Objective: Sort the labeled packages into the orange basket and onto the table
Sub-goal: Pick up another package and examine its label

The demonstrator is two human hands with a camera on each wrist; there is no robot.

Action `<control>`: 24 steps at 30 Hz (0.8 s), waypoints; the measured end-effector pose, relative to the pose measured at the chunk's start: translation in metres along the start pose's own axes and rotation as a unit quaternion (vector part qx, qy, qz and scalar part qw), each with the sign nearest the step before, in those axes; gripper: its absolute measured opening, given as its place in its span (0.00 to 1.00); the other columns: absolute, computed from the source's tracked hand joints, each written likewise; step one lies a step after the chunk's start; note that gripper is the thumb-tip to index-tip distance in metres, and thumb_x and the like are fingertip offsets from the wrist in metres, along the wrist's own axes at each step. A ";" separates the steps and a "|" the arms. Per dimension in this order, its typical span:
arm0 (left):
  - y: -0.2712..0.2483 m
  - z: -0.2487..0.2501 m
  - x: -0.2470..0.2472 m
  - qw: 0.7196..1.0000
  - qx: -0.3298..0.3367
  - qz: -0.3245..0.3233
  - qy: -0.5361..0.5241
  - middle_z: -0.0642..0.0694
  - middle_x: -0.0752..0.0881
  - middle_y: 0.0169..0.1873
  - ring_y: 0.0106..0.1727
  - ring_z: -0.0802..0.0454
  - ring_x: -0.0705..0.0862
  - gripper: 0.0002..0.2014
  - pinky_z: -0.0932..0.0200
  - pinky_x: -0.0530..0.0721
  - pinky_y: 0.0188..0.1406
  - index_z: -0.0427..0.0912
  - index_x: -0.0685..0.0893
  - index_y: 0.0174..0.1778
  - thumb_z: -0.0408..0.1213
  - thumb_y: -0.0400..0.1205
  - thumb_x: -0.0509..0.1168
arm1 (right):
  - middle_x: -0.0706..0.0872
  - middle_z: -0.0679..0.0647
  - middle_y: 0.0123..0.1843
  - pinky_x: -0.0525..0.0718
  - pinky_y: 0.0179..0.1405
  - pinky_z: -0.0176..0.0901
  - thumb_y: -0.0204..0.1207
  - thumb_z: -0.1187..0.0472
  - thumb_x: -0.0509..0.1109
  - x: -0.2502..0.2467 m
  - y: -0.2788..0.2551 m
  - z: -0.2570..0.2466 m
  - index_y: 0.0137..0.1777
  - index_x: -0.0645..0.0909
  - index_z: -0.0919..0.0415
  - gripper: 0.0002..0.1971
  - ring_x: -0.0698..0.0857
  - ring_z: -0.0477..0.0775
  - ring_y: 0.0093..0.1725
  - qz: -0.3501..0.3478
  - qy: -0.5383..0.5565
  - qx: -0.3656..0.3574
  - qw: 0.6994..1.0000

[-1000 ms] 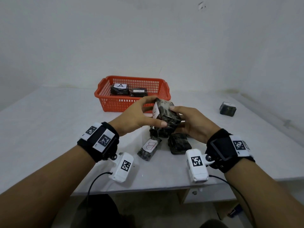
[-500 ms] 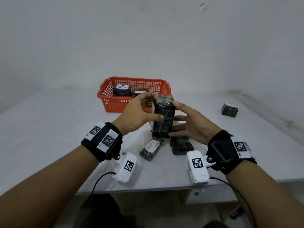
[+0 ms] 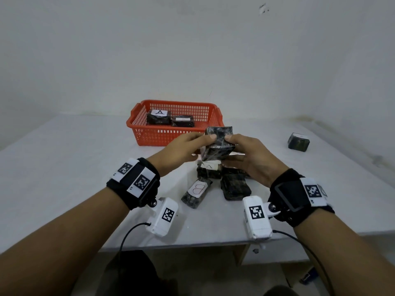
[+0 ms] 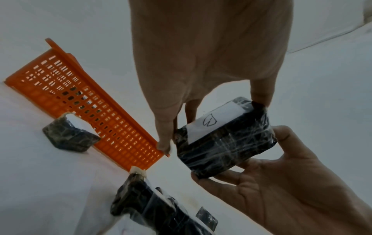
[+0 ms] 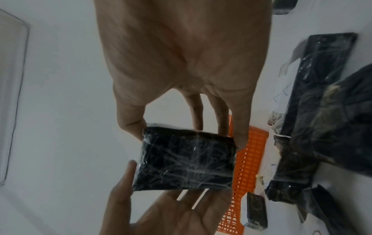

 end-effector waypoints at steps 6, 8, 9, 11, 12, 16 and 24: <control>0.001 0.005 0.002 0.999 0.024 0.042 0.005 0.48 0.93 0.50 0.48 0.61 0.91 0.05 0.67 0.88 0.47 0.47 0.90 0.55 0.39 0.87 0.69 | 0.93 0.61 0.59 0.88 0.66 0.54 0.82 0.47 0.74 0.004 0.000 0.000 0.63 0.88 0.62 0.19 0.91 0.64 0.62 0.000 -0.015 -0.017 1.000; -0.002 0.008 0.006 0.999 0.025 0.020 -0.005 0.47 0.93 0.55 0.54 0.59 0.92 0.08 0.64 0.90 0.55 0.47 0.89 0.60 0.41 0.87 0.68 | 0.94 0.58 0.55 0.91 0.58 0.49 0.82 0.49 0.73 0.001 0.000 0.000 0.61 0.89 0.62 0.17 0.93 0.61 0.58 0.014 -0.008 -0.029 0.999; -0.003 0.009 0.008 1.000 0.024 0.008 -0.013 0.46 0.93 0.57 0.58 0.55 0.92 0.11 0.61 0.89 0.60 0.46 0.88 0.63 0.44 0.88 0.68 | 0.94 0.57 0.55 0.91 0.55 0.47 0.83 0.50 0.73 -0.001 0.000 0.000 0.62 0.89 0.63 0.17 0.93 0.59 0.57 0.014 -0.004 -0.033 0.999; -0.005 0.009 0.009 0.999 0.026 0.006 -0.021 0.43 0.93 0.59 0.61 0.51 0.91 0.16 0.58 0.89 0.62 0.43 0.88 0.66 0.47 0.88 0.67 | 0.94 0.56 0.55 0.89 0.54 0.45 0.83 0.52 0.73 -0.001 0.000 0.002 0.65 0.88 0.63 0.17 0.93 0.57 0.57 -0.003 0.007 -0.030 1.000; -0.004 0.009 0.007 0.999 0.028 0.018 -0.019 0.40 0.92 0.59 0.60 0.51 0.92 0.16 0.58 0.89 0.61 0.40 0.88 0.65 0.47 0.88 0.68 | 0.94 0.56 0.56 0.89 0.56 0.45 0.82 0.54 0.73 0.000 -0.001 0.003 0.66 0.87 0.63 0.17 0.93 0.56 0.57 -0.016 0.015 -0.028 0.999; -0.002 0.007 0.003 0.999 0.031 0.036 -0.023 0.33 0.91 0.59 0.60 0.43 0.91 0.19 0.51 0.88 0.65 0.36 0.89 0.64 0.48 0.87 0.69 | 0.94 0.59 0.57 0.89 0.59 0.46 0.75 0.58 0.78 0.001 -0.001 0.005 0.68 0.85 0.63 0.22 0.93 0.58 0.59 -0.035 0.038 -0.032 0.998; 0.004 -0.005 0.000 0.998 0.026 0.051 0.034 0.50 0.92 0.59 0.60 0.54 0.91 0.42 0.45 0.87 0.70 0.45 0.84 0.72 0.63 0.64 0.80 | 0.92 0.60 0.62 0.88 0.66 0.53 0.82 0.54 0.73 -0.002 0.000 0.007 0.70 0.85 0.63 0.20 0.91 0.61 0.61 -0.028 0.032 -0.026 0.999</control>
Point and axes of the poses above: each hand's wrist, its own y-axis towards the middle knuckle, its own x-axis out of the palm, z = x × y, the point moved 6 cm from there along y, towards the middle knuckle
